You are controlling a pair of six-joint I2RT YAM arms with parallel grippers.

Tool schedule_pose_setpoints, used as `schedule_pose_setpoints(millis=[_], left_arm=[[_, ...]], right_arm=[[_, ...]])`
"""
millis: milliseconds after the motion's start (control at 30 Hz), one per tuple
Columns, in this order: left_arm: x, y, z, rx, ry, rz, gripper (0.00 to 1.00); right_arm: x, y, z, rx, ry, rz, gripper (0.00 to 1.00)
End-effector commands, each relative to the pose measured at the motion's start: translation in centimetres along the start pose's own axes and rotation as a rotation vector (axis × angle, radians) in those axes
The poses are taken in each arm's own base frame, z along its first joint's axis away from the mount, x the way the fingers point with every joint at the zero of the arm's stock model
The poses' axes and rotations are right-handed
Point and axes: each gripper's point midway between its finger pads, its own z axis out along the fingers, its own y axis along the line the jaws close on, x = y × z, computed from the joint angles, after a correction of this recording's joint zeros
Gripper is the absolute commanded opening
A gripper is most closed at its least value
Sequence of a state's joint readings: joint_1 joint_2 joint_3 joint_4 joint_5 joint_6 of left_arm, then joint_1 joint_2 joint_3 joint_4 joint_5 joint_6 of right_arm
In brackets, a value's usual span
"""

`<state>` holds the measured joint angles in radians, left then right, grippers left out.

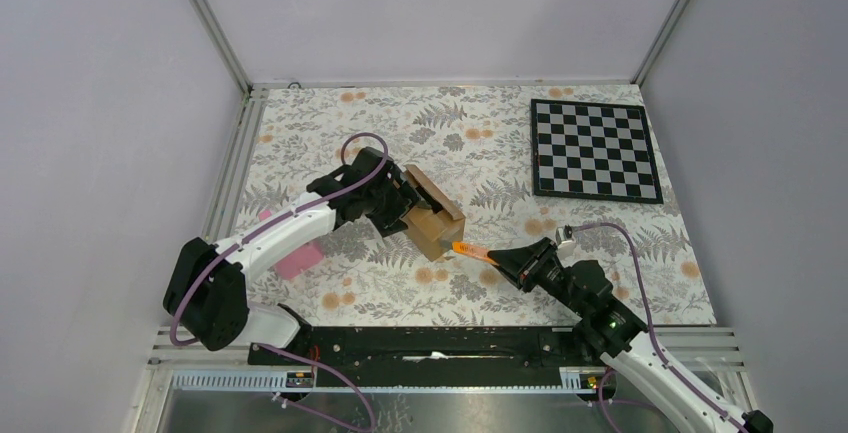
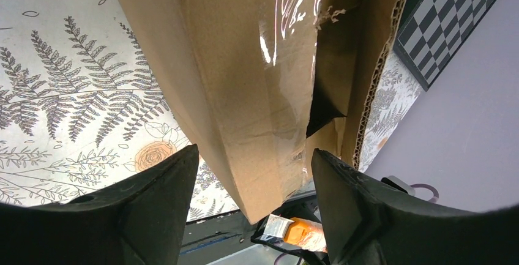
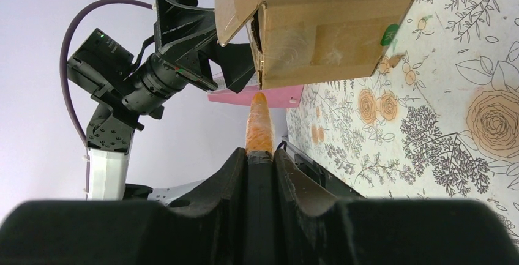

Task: Unpack the express box
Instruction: Cut the express box at the center of the board.

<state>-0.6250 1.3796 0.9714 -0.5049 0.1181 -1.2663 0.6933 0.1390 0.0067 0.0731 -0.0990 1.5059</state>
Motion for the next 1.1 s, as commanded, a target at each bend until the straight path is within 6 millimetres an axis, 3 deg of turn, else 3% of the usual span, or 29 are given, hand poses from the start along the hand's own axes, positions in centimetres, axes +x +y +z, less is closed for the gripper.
schedule_pose_setpoints(millis=[0, 1067], left_arm=[[-0.4, -0.6, 0.3, 0.018, -0.027, -0.014, 0.70], [-0.3, -0.6, 0.5, 0.019, -0.021, -0.012, 0.69]], right_arm=[[0.2, 1.7, -0.2, -0.061, 0.013, 0.011, 0.00], [0.1, 0.8, 0.0, -0.036, 0.006, 0.007, 0.00]])
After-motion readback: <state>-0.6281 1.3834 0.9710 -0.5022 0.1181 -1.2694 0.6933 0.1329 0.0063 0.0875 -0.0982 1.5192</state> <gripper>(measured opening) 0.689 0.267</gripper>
